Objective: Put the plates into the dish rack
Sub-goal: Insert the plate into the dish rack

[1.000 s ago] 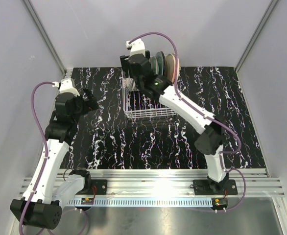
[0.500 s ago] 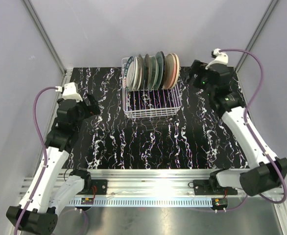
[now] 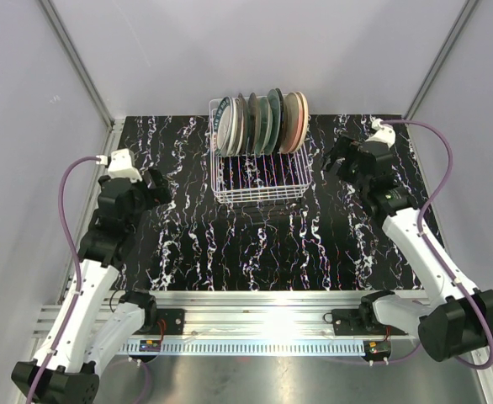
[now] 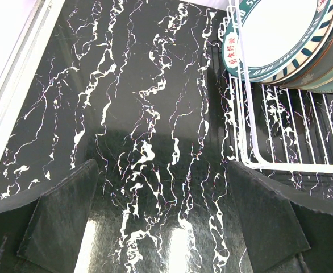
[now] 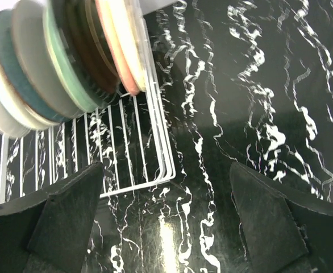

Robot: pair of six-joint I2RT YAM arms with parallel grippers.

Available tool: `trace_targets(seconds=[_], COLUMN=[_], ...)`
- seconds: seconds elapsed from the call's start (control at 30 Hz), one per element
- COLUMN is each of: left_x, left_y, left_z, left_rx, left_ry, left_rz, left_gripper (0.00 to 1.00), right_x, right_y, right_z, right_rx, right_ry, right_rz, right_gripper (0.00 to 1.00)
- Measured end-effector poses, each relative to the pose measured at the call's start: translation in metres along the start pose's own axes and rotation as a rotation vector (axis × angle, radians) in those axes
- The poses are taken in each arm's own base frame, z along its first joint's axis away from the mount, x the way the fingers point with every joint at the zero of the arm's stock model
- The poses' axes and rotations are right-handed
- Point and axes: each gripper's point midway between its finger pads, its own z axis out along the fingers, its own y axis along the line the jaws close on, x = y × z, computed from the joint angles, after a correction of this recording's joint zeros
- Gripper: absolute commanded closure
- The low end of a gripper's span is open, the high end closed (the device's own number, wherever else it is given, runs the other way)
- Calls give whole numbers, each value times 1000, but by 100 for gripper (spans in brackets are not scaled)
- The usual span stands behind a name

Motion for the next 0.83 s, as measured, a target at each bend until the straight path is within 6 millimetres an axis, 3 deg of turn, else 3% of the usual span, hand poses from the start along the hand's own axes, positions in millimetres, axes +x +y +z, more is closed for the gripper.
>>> trace_targets(seconds=[0.27, 0.83], left_x=[-4, -9], left_y=[3, 15], left_z=[-6, -8], left_rx=[-3, -65], left_ry=[-28, -53], left_rz=[2, 28], left_gripper=[1, 1], right_x=[6, 13], right_y=[-20, -35], right_z=[10, 17], right_rx=[122, 222], right_ry=[-15, -12], right_rz=[79, 130], right_gripper=[0, 0])
